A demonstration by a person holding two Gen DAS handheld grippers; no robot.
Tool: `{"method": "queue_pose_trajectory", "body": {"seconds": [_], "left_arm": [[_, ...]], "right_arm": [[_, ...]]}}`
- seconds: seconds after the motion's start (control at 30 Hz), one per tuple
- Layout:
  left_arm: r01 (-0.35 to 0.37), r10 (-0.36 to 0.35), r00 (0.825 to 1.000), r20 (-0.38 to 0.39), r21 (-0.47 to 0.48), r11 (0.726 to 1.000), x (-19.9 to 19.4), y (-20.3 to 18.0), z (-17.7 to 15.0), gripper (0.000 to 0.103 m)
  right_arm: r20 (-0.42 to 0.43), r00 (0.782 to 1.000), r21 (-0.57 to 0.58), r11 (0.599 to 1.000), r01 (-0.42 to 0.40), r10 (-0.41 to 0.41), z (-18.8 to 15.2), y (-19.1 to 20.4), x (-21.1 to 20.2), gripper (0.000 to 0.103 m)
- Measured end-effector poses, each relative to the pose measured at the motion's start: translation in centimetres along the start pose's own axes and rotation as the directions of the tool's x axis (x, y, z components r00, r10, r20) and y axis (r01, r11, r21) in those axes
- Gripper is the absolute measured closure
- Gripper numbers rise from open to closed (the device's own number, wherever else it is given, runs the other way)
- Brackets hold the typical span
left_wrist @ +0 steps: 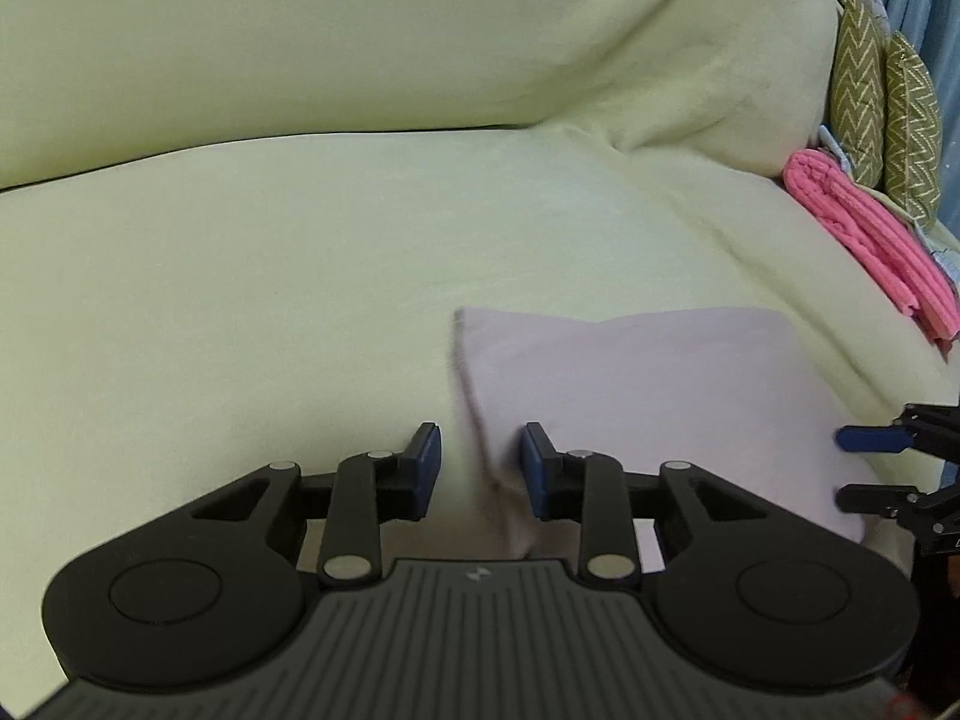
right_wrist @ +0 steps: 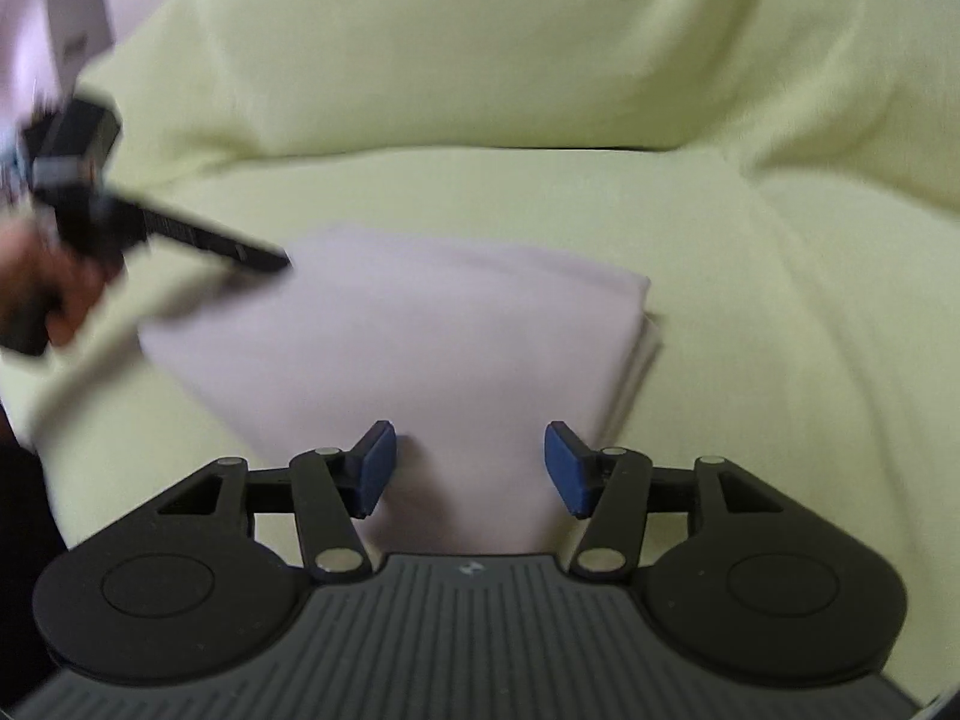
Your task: Fold clothes
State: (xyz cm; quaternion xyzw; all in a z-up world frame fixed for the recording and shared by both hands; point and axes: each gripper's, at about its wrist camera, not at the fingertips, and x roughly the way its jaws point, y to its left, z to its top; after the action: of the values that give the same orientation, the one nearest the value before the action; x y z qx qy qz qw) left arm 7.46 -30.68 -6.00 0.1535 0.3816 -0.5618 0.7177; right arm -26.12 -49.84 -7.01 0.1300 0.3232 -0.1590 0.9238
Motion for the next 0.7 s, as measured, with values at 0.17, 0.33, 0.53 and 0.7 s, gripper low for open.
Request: {"method": "queue_pose_trajectory", "body": {"seconds": [0.17,0.33,0.53,0.7], "left_arm": [[-0.062,0.062,0.998,-0.007,-0.007,0.998,-2.2,0.1,-0.9,0.073],[-0.037,0.037,0.999,0.009,0.035,0.999,-3.7,-2.0,-1.6,0.073],[-0.003,0.003,1.000,0.008,0.083,0.997,-4.0,-4.3,-2.2,0.073],[-0.006,0.006,1.000,-0.003,0.101,0.995,-3.4,-5.0,-2.6,0.073]], "right_arm": [[-0.008,1.000,0.062,0.998,0.003,-0.002,-0.3,-0.3,-1.5,0.051],[0.006,1.000,0.079,0.997,-0.023,0.022,-0.3,1.0,-2.4,0.049],[-0.013,0.999,0.060,0.997,-0.042,0.042,-0.4,2.6,-2.1,0.044],[-0.041,0.998,0.071,0.997,-0.036,0.039,-0.6,2.4,-1.9,0.044]]}}
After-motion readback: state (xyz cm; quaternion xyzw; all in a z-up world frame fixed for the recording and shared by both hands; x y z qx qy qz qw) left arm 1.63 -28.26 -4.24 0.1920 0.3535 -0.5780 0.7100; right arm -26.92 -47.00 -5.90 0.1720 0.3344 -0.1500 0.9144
